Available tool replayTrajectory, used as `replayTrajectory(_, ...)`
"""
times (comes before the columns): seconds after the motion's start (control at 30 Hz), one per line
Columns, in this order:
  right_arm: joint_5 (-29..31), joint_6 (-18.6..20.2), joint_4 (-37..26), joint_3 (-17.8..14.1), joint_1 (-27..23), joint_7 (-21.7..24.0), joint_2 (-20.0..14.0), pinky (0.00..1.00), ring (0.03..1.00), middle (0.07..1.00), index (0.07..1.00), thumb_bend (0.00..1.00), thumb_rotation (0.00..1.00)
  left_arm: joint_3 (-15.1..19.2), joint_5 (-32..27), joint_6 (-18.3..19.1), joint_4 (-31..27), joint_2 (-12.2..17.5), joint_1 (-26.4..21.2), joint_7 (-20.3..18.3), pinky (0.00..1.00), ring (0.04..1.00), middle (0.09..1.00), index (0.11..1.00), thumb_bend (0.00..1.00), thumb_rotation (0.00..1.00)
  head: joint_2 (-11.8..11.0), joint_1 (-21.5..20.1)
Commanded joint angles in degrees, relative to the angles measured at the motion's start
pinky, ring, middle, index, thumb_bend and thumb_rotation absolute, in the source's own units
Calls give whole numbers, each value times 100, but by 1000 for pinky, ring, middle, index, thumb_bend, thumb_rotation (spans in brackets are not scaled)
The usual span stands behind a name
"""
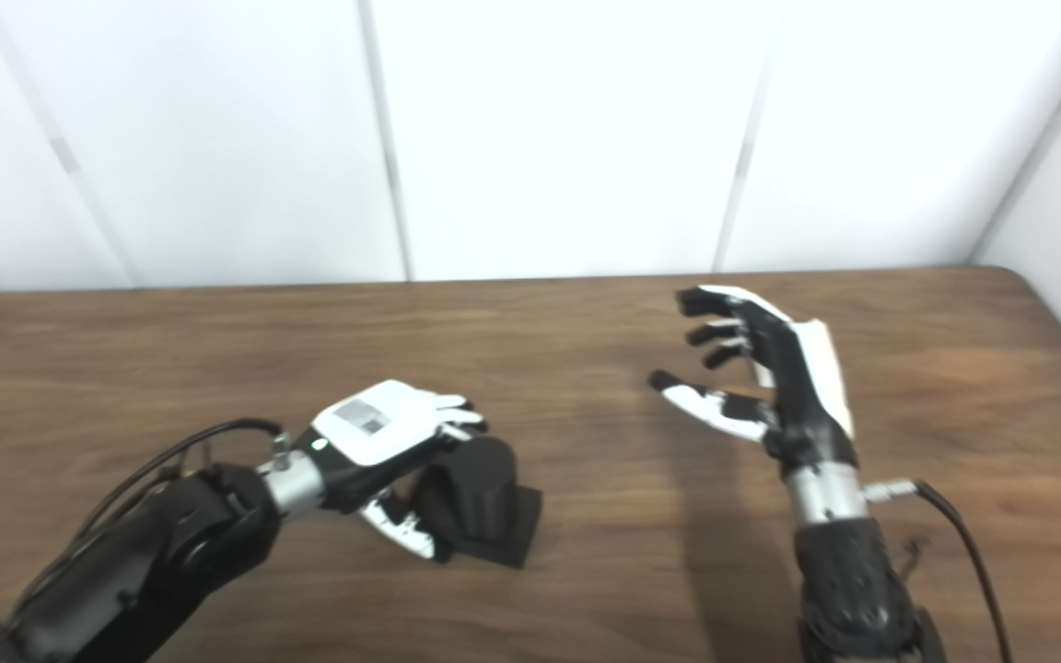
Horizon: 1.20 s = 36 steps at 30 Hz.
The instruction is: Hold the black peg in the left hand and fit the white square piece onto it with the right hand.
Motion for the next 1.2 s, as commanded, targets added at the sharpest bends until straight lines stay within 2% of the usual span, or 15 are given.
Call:
replayTrajectory(0.0,-115,130,-315,-37,-344,239,-396,503,646,722,713,579,135,-301,437,-296,347,236,368,-224,856,920,876,491,524,71,-58,-136)
replayTrajectory(0.1,-253,381,-362,-78,-542,543,-808,491,642,735,720,610,112,-267,487,-417,422,272,422,-45,859,921,884,491,524,71,-166,-363)
replayTrajectory(0.2,-528,739,-397,-25,-780,917,-1340,532,666,745,734,652,127,-215,465,-505,460,306,482,61,851,912,881,491,524,70,-288,-605)
replayTrajectory(0.33,-784,1245,-364,94,-1133,1600,-2056,584,733,812,774,698,129,-157,446,-584,459,368,558,136,840,905,876,491,524,68,-405,-834)
replayTrajectory(0.4,-878,1408,-328,159,-1260,1846,-2304,602,766,839,799,721,125,-156,501,-582,445,389,575,114,848,909,883,492,524,70,-451,-897)
replayTrajectory(0.53,-1081,1404,-58,390,-1531,2281,-2837,625,806,863,829,758,90,-142,471,-596,459,413,625,115,838,894,880,492,523,68,-543,-1029)
replayTrajectory(0.67,-1364,1321,266,722,-1801,2660,-3277,689,857,895,857,820,114,-107,440,-665,481,446,697,213,816,877,873,491,523,67,-607,-1115)
replayTrajectory(0.87,-1587,1235,749,1052,-2092,2993,-3529,769,907,924,896,862,146,-70,478,-706,512,494,771,337,806,862,870,491,523,67,-723,-1177)
replayTrajectory(1.03,-1705,1410,1136,1299,-2395,3468,-3589,887,965,973,944,864,200,-49,450,-738,619,485,767,483,805,869,866,491,523,68,-723,-1177)
replayTrajectory(1.17,-1844,1483,1401,1439,-2599,3663,-3544,891,974,988,953,891,202,-66,457,-789,651,474,774,518,809,871,869,491,523,68,-733,-1169)
